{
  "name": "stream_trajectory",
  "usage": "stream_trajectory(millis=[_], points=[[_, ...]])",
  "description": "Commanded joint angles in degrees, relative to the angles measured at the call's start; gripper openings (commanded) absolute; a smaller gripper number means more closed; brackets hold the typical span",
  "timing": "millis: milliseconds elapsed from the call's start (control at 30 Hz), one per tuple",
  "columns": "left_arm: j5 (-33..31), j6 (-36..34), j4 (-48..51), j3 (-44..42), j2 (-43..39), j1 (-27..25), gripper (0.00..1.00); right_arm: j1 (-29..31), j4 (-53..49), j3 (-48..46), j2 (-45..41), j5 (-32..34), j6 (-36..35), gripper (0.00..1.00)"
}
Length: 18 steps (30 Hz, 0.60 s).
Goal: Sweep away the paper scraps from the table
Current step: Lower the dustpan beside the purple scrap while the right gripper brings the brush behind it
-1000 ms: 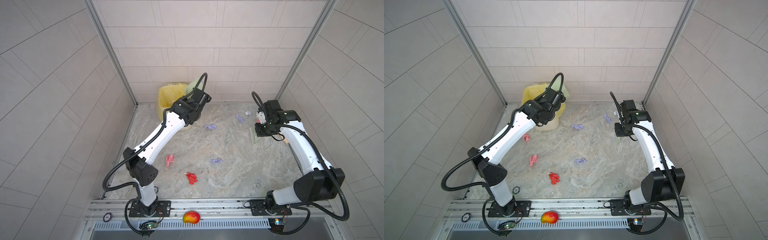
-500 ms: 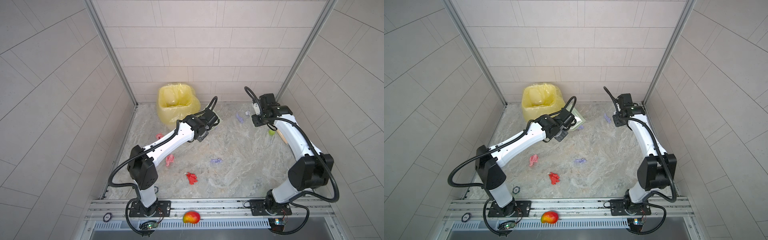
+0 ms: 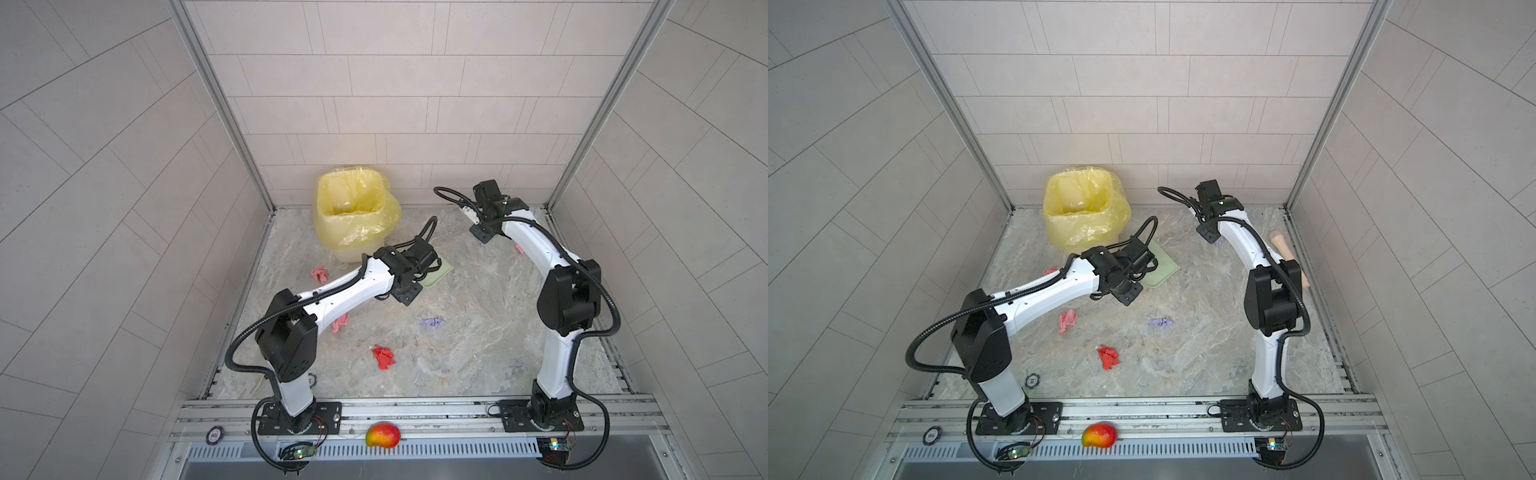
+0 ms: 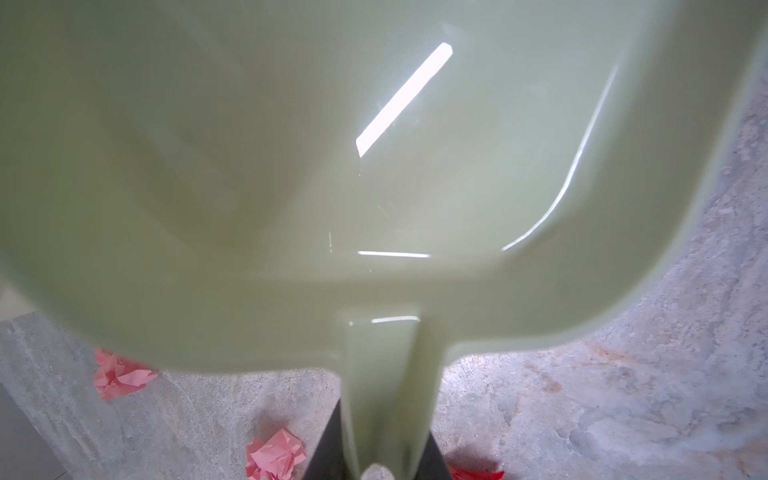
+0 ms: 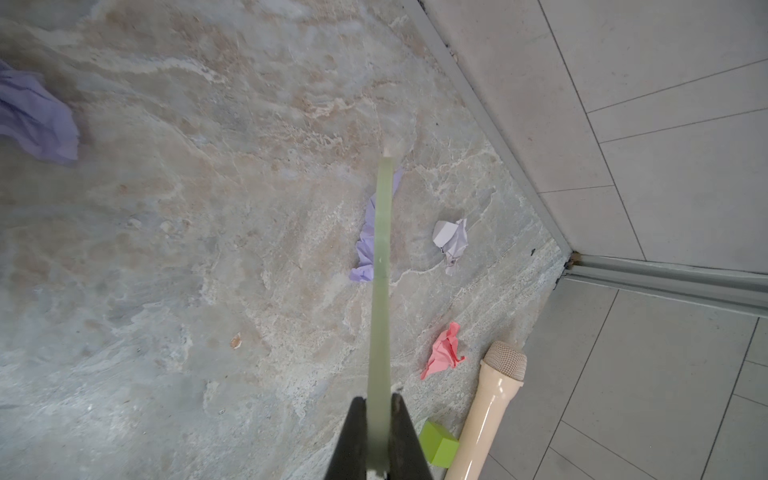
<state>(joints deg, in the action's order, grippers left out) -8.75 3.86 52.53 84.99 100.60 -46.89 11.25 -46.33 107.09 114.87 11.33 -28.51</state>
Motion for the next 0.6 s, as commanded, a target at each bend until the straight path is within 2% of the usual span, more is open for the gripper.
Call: stream_trajectory(millis=[0, 267, 567], points=[[1.15, 1.98, -0.41, -1.76, -2.4, -0.34, 0.0, 0.14, -1.17, 2.91, 0.89, 5.26, -4.45, 0.0], [2.72, 2.79, -1.28, -2.98, -1.73, -0.31, 0.0, 0.44, -3.09, 7.08, 5.54, 5.63, -8.34, 0.0], [3.47, 2.83, -1.15, -2.64, -1.09, -0.37, 0.0, 0.53, -7.72, 13.68, 11.55, 3.19, -10.4, 0.0]])
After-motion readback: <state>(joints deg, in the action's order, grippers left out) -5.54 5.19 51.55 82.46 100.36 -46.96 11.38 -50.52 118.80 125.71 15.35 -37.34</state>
